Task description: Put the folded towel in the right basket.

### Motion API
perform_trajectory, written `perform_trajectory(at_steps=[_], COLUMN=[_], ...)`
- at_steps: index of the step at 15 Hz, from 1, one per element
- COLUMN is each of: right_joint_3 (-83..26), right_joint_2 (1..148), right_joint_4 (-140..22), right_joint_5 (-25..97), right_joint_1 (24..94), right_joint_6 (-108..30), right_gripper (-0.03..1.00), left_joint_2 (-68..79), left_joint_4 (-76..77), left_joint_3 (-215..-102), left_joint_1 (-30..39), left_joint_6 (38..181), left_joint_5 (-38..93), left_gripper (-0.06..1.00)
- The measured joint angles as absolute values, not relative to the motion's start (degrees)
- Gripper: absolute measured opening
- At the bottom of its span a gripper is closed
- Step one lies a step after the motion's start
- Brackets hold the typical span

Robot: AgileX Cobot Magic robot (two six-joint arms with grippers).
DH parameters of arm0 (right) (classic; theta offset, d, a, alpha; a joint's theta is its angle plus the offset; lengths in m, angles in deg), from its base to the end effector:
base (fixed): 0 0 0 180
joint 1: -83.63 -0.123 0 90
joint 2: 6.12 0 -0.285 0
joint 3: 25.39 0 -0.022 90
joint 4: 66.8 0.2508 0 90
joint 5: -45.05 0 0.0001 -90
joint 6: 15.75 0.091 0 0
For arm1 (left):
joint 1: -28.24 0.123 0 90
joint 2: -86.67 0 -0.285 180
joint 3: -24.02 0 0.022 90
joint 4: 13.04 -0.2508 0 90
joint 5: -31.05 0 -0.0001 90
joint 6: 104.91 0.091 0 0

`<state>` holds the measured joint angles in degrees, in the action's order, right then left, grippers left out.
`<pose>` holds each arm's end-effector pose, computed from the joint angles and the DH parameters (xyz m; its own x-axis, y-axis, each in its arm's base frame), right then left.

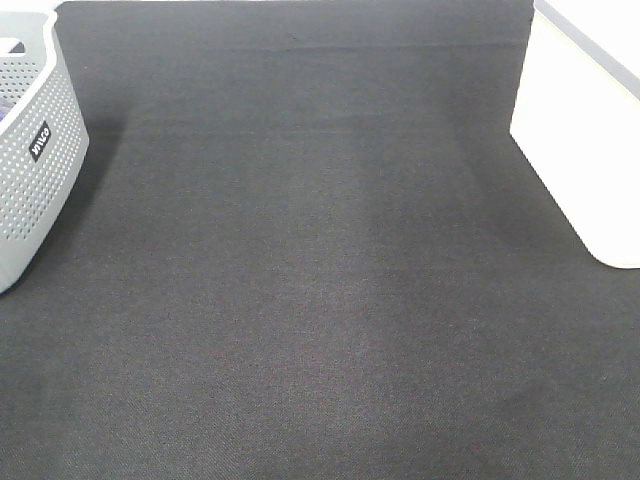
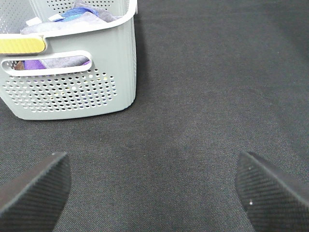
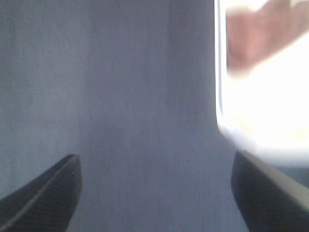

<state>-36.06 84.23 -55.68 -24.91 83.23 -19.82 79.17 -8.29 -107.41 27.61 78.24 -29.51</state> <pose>0.2900 0.0185 0.3976 -0.8593 -0.0097 -0.5113 -0.1027 0.9827 0.1538 -0.0057 -0.0065 0.2778 -0.4458 0.0190 -0.8949 0.0818 0.9965 -0.0196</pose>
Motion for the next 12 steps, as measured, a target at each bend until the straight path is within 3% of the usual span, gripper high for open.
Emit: perform_trajectory(at_steps=[6,12], right_joint_3=[-3.80,14.13], right_joint_2=[50.88,23.32], right_joint_4=[-57.63,-62.38], right_joint_5=[-24.91,-22.84], right_joint_1=[83.23,83.23], right_joint_6=[-19.82,-19.82], right_gripper=[0.79,0.79], left_joint_2=[79.17,79.17], left_joint_4=[-8.29,-8.29], left_joint_3=[-107.41,-107.41], left_joint_1=[27.61,27.61], left_joint_6=[78.24,78.24], left_joint_5=[-29.51,-29.51], left_gripper=[0.87,0.87])
